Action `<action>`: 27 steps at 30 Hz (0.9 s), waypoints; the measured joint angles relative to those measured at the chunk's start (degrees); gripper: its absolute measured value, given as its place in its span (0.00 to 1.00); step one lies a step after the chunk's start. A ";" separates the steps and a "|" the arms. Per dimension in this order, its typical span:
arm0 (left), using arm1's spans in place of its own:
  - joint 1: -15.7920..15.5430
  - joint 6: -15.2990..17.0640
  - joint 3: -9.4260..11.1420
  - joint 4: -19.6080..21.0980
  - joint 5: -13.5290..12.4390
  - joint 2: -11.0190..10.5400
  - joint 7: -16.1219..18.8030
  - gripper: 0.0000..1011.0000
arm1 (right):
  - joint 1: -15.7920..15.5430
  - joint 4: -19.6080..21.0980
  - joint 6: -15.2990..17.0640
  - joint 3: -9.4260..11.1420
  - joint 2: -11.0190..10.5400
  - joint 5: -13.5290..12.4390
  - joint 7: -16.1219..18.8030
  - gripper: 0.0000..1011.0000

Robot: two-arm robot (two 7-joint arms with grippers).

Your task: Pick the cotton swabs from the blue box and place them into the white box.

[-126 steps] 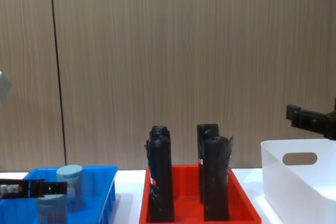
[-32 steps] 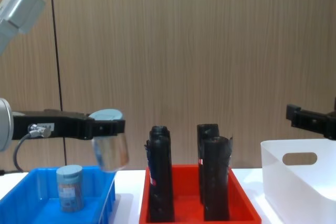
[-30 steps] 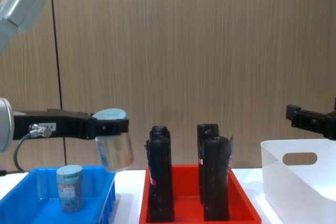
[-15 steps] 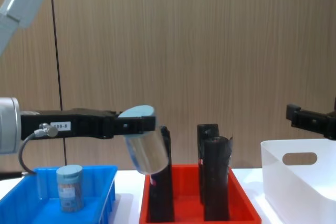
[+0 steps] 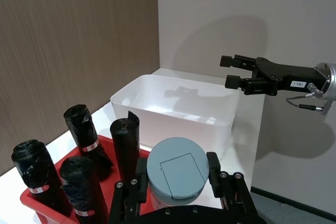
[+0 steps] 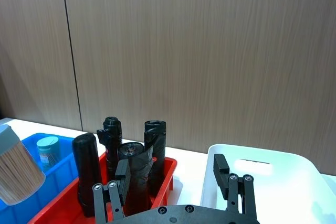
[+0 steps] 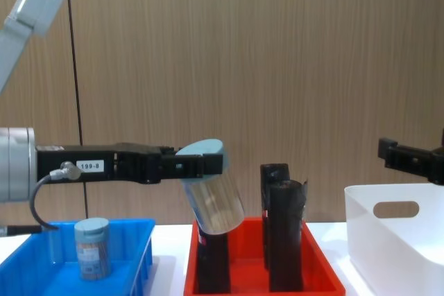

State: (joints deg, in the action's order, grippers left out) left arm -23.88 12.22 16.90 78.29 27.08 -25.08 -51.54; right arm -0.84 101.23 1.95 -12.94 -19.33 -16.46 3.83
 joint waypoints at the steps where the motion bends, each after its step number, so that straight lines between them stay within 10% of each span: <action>1: -0.13 -0.05 0.04 -0.19 -0.01 0.04 -0.15 0.67 | 0.00 0.00 0.00 0.00 0.00 0.00 0.00 0.99; 27: -1.68 -1.30 0.44 -2.26 0.39 0.42 -1.33 0.67 | 0.65 0.12 2.14 0.54 -0.80 -1.94 4.99 0.99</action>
State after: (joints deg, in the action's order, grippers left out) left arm -25.56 10.92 17.35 76.03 27.47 -24.65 -52.87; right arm -0.19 101.35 4.09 -12.40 -20.13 -18.40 8.82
